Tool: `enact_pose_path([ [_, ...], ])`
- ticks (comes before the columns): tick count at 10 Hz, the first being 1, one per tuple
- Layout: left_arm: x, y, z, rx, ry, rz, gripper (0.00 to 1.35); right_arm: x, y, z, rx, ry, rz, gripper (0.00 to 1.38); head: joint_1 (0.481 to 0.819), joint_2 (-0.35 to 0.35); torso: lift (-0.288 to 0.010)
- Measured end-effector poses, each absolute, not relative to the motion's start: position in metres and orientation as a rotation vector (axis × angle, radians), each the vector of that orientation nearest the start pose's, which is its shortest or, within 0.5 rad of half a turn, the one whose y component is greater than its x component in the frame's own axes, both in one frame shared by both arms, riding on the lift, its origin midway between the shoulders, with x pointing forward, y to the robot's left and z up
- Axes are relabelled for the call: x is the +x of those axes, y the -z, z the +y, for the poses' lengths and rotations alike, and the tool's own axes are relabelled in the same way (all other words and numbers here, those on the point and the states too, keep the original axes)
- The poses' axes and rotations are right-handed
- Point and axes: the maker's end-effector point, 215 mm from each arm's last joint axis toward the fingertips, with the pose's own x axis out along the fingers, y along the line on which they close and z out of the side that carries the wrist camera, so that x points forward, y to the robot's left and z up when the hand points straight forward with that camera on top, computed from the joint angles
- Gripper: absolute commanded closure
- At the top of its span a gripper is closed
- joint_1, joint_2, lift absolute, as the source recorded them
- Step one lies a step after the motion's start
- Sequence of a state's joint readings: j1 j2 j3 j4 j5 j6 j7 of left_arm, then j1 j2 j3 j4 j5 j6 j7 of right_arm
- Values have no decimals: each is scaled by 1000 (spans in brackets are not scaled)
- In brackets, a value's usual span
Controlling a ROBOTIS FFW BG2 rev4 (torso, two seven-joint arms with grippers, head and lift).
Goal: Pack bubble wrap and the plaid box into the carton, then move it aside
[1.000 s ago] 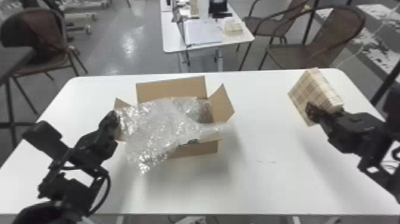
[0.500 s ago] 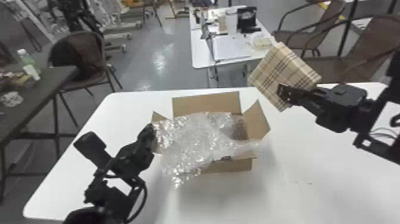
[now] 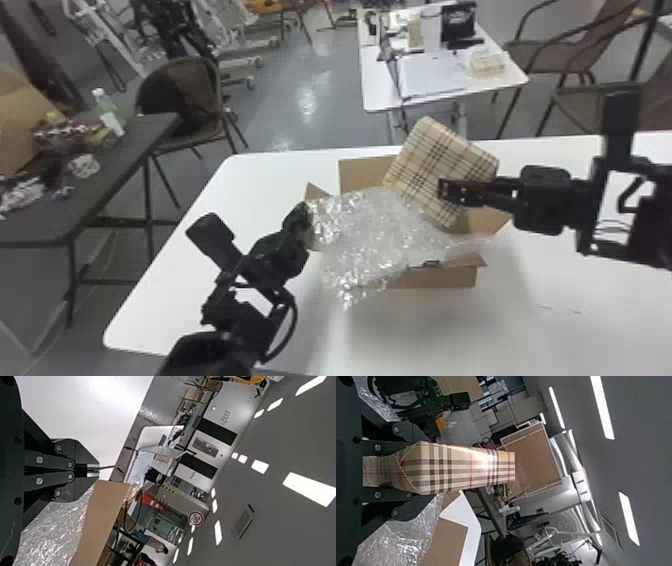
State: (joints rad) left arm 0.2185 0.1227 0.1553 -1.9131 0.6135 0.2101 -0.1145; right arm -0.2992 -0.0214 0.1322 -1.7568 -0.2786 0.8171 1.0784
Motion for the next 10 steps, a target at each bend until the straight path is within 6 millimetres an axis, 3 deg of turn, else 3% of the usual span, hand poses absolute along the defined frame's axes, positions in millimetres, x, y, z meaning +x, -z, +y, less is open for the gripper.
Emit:
enact_pose_path([
  [1, 533, 305, 280, -462, 101, 16, 1214, 492, 223, 50, 321, -1374, 259, 1116, 640, 341, -166],
  [2, 535, 302, 276, -465, 110, 13, 1214, 493, 224, 55, 292, -1389, 270, 975, 638, 343, -166],
  [3, 536, 301, 273, -470, 119, 10, 1214, 498, 228, 55, 251, -1374, 282, 679, 637, 341, -166],
  [4, 536, 299, 268, -481, 130, 8, 1214, 501, 234, 53, 229, -1358, 301, 507, 639, 332, -166],
  [8, 537, 294, 268, -489, 134, 0, 1214, 494, 244, 55, 232, -1365, 341, 493, 645, 333, -166],
  [10, 537, 294, 270, -490, 132, -2, 1214, 495, 239, 55, 238, -1366, 311, 493, 642, 336, -166],
])
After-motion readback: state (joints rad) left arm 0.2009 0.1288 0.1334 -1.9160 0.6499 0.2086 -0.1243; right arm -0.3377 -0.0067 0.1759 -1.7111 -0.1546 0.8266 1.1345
